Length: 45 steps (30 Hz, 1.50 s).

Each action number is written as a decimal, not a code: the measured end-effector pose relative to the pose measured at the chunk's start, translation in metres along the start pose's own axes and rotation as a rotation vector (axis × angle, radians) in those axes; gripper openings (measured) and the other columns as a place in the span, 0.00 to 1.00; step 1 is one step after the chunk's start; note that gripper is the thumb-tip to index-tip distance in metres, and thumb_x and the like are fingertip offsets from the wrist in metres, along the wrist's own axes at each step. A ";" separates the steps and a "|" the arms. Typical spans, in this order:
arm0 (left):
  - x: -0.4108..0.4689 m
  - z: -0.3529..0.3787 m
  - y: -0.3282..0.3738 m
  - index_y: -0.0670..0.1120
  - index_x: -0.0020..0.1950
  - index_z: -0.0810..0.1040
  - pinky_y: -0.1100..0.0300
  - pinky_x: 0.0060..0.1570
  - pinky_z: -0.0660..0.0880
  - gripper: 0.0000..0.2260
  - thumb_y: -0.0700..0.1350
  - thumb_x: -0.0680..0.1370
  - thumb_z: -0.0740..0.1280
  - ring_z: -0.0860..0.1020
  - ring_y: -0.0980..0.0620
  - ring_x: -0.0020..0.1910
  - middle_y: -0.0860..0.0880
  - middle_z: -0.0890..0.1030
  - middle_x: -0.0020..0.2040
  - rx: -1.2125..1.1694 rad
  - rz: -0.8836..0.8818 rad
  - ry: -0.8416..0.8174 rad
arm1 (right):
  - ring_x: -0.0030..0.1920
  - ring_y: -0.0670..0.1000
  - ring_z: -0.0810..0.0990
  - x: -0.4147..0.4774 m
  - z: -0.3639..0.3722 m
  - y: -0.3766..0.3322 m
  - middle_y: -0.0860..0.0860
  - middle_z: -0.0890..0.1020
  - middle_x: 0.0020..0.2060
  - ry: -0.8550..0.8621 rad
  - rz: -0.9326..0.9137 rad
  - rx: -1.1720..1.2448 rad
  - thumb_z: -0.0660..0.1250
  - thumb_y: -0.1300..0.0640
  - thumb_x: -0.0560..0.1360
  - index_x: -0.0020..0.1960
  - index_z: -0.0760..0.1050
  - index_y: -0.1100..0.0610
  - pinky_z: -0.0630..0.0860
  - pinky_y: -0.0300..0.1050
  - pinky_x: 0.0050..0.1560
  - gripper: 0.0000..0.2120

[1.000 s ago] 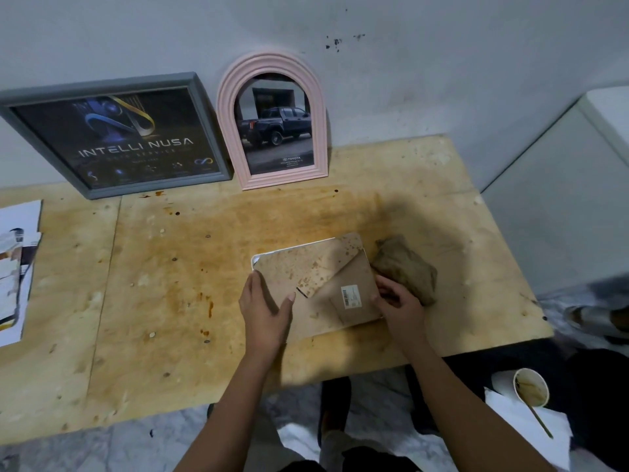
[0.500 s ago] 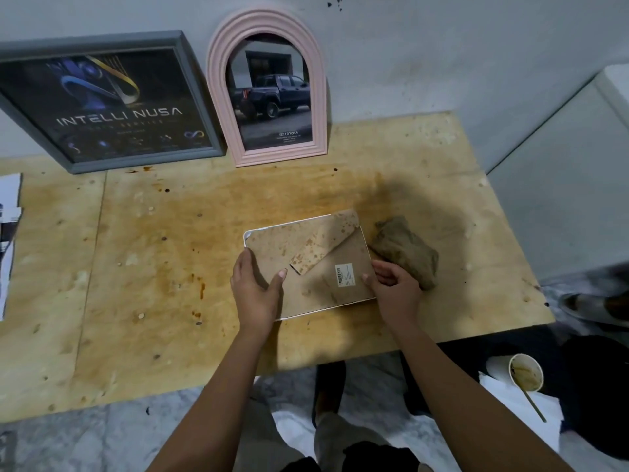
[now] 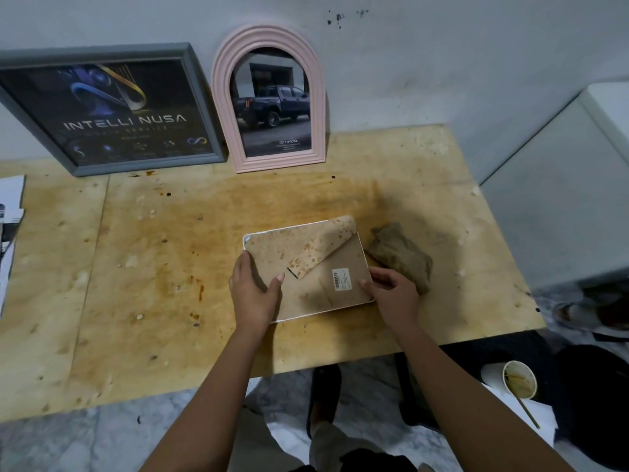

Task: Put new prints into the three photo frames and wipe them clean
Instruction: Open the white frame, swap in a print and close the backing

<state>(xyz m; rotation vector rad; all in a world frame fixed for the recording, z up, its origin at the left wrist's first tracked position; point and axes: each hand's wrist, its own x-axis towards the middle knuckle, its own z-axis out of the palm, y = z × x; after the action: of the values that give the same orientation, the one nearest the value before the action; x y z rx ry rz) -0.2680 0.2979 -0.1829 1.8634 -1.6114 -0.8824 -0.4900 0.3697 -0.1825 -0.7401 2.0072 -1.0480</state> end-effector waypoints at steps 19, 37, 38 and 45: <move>-0.003 0.002 0.013 0.42 0.77 0.49 0.57 0.73 0.46 0.33 0.50 0.76 0.56 0.46 0.49 0.76 0.45 0.49 0.78 0.278 0.197 -0.052 | 0.65 0.51 0.67 0.001 0.017 -0.026 0.52 0.68 0.66 -0.090 -0.315 -0.590 0.61 0.58 0.76 0.69 0.66 0.55 0.70 0.46 0.62 0.21; 0.004 0.014 -0.009 0.44 0.75 0.59 0.59 0.73 0.44 0.26 0.52 0.79 0.46 0.51 0.54 0.75 0.47 0.58 0.76 0.507 0.298 -0.097 | 0.60 0.60 0.77 0.031 0.050 -0.037 0.62 0.79 0.55 -0.121 -0.568 -0.923 0.50 0.55 0.71 0.55 0.75 0.67 0.64 0.54 0.68 0.24; 0.004 0.014 -0.008 0.43 0.74 0.61 0.60 0.72 0.45 0.25 0.52 0.79 0.48 0.53 0.53 0.74 0.47 0.59 0.75 0.498 0.298 -0.093 | 0.59 0.60 0.77 0.032 0.051 -0.036 0.62 0.80 0.55 -0.112 -0.574 -0.903 0.51 0.56 0.71 0.55 0.75 0.67 0.64 0.52 0.69 0.23; 0.008 0.012 -0.002 0.43 0.72 0.66 0.58 0.71 0.51 0.25 0.51 0.78 0.51 0.59 0.50 0.73 0.45 0.65 0.73 0.531 0.292 -0.090 | 0.63 0.63 0.74 0.026 0.055 -0.032 0.64 0.75 0.61 -0.117 -0.545 -0.861 0.51 0.55 0.72 0.62 0.72 0.70 0.67 0.59 0.66 0.26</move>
<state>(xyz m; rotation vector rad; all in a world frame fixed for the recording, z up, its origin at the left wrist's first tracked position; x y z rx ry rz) -0.2752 0.2902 -0.1933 1.8563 -2.2702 -0.4415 -0.4549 0.3105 -0.1853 -1.8217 2.1771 -0.3291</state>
